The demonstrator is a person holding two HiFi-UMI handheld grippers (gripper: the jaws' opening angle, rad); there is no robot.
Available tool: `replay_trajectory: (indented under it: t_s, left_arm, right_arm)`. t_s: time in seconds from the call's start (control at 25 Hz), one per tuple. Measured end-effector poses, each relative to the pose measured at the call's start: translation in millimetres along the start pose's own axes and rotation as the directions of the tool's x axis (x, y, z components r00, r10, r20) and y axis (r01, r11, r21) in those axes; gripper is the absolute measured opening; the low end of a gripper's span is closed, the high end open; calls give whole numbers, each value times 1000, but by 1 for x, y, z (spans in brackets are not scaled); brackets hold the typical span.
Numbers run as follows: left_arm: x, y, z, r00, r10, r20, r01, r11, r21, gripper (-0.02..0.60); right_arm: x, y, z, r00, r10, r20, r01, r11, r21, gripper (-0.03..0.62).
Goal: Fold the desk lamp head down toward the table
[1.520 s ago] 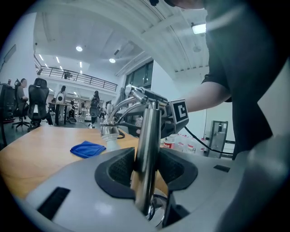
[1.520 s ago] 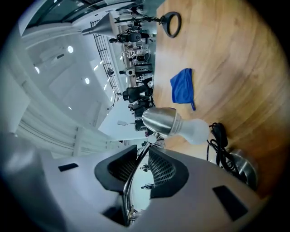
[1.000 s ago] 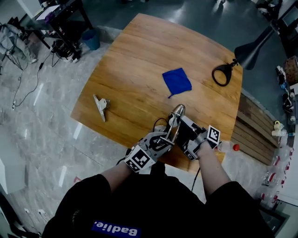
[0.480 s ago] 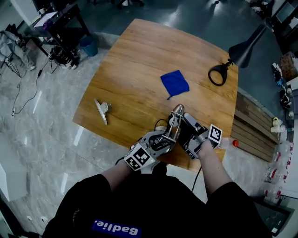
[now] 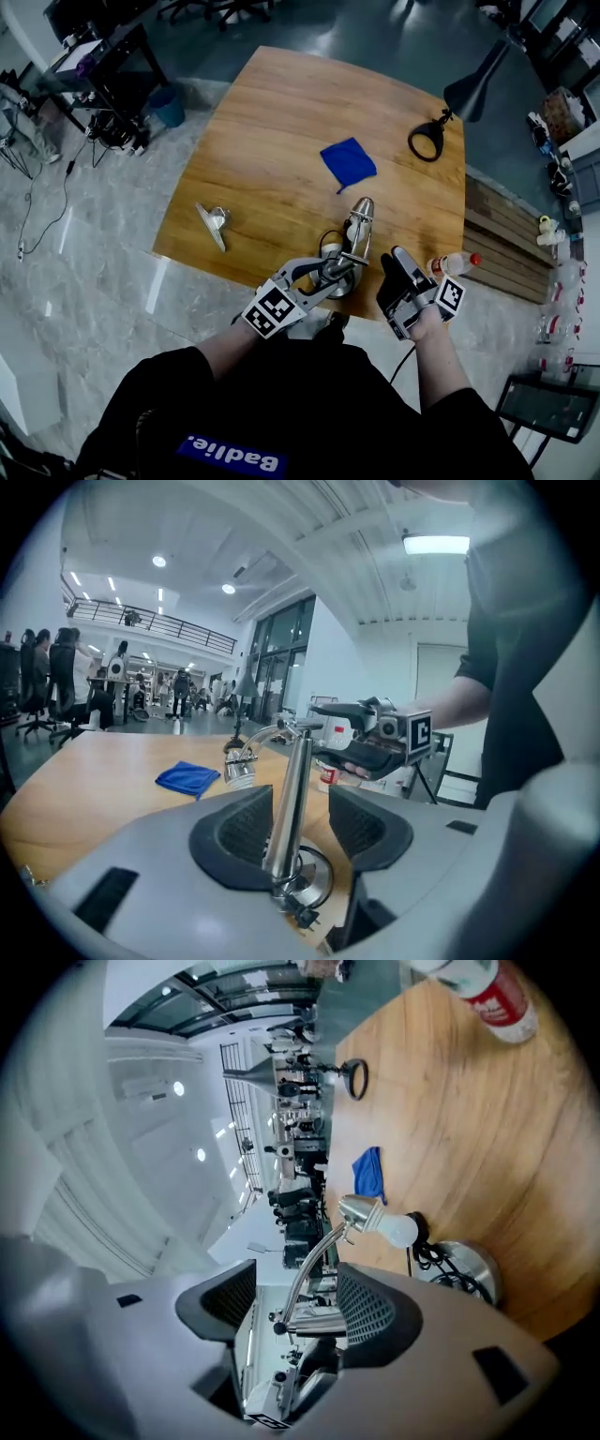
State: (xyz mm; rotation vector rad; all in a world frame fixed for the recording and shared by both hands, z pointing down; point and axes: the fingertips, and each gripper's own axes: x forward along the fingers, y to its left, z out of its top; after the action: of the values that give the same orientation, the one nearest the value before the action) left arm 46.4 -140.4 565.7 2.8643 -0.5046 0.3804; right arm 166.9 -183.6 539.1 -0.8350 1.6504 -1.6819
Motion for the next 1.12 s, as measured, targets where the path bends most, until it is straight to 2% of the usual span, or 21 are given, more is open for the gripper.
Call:
replay_trajectory:
  t_s: [0.12, 0.24, 0.36, 0.44, 0.52, 0.64, 0.76, 0.96, 1.0, 1.12]
  left_arm:
    - [-11, -6, 6, 999, -39, 7, 39, 999, -19, 192]
    - [-23, -15, 11, 999, -47, 19, 48, 998, -43, 192]
    - [-32, -33, 22, 1000, -21, 10, 21, 997, -68, 190]
    - [-34, -52, 35, 1000, -1, 7, 1, 997, -73, 185]
    - [-37, -72, 51, 999, 26, 20, -25, 997, -77, 178]
    - [-47, -107, 72, 995, 77, 60, -71, 992, -107, 158]
    - [-54, -147, 84, 992, 102, 71, -92, 987, -135, 125]
    - [-47, -211, 96, 994, 91, 57, -82, 985, -151, 39]
    - [-49, -220, 100, 995, 83, 61, -73, 986, -150, 15]
    - [-62, -241, 113, 994, 58, 91, -46, 991, -129, 9]
  right_arm:
    - [-18, 11, -9, 997, 24, 69, -19, 997, -78, 270]
    - [-26, 28, -29, 997, 40, 70, -26, 981, -193, 268]
    - [-36, 49, -55, 999, 25, 35, -11, 927, -375, 256]
    - [-47, 60, -69, 1000, -8, -6, 4, 850, -526, 238]
    - [-61, 70, -81, 998, -41, -38, 6, 746, -666, 219]
    - [-86, 84, -104, 997, -47, -68, -25, 614, -789, 165]
    - [-118, 99, -126, 996, -20, -86, -64, 514, -856, 112]
    - [-174, 116, -150, 995, -14, -102, -88, 388, -917, 64]
    - [-182, 120, -156, 995, -24, -101, -86, 353, -932, 52]
    - [-195, 133, -177, 994, -58, -88, -73, 226, -971, 18]
